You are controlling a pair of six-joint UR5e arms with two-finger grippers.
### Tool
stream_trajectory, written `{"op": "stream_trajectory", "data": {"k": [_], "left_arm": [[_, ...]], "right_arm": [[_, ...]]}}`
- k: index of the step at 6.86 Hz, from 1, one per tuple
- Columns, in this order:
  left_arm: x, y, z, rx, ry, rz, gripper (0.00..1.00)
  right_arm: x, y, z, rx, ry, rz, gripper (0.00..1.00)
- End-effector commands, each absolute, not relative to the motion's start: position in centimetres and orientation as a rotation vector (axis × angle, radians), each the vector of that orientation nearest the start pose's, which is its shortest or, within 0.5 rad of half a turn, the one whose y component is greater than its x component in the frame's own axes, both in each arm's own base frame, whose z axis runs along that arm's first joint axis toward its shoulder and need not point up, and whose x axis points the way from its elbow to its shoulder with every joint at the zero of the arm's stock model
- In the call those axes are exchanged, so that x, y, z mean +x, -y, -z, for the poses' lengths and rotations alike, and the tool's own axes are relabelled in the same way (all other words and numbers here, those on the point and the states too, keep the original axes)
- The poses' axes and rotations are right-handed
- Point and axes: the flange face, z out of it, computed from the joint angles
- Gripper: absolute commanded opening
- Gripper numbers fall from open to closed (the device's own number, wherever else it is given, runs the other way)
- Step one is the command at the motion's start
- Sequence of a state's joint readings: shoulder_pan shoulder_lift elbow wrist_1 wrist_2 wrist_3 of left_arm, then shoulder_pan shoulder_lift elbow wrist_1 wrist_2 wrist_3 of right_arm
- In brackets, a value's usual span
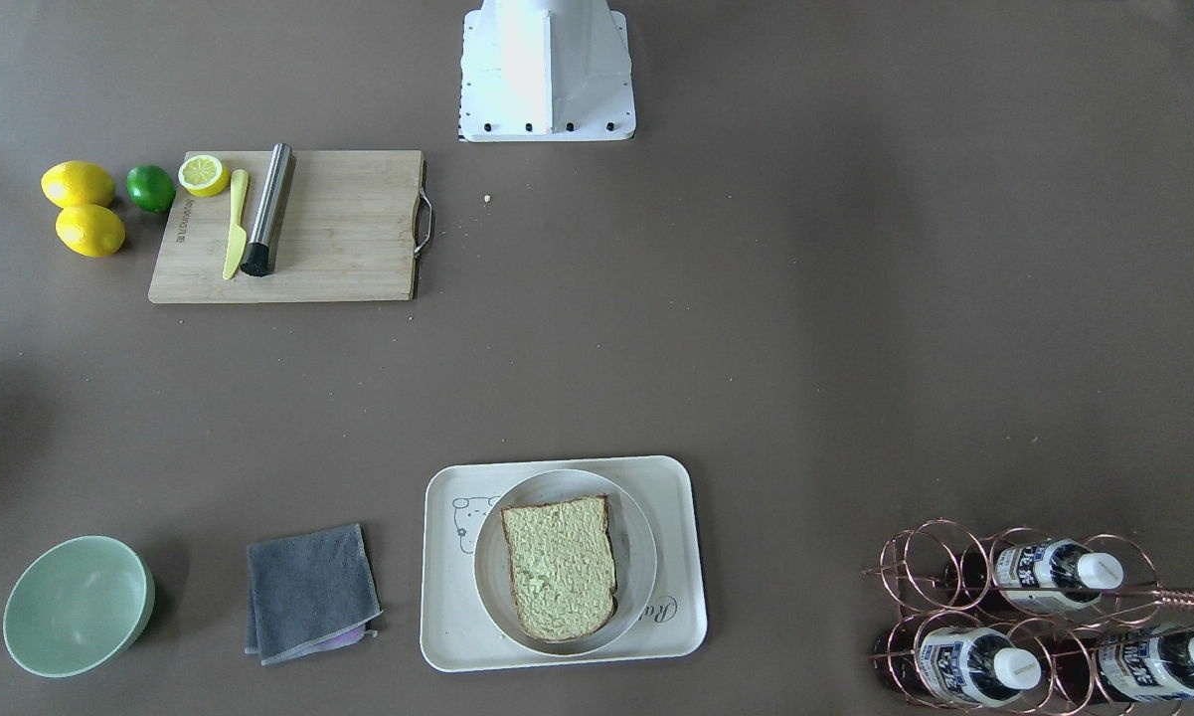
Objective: Make sandwich and place on tray
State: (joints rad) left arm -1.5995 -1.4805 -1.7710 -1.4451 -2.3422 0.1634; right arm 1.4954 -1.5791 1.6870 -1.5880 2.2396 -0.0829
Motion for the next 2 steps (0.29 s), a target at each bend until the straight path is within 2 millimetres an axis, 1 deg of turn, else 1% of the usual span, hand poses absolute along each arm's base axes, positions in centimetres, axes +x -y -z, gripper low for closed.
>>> {"op": "stream_trajectory", "data": {"k": [1, 2], "left_arm": [[-7.69, 44.68, -61.14, 0.065, -0.769, -0.105, 0.97], [-7.72, 44.67, -61.32, 0.059, -0.765, -0.098, 0.97]], "right_arm": [[3.42, 49.5, -61.06, 0.094, 0.672, 0.184, 1.0], [3.41, 49.37, -61.11, 0.093, 0.675, 0.183, 1.0]]}}
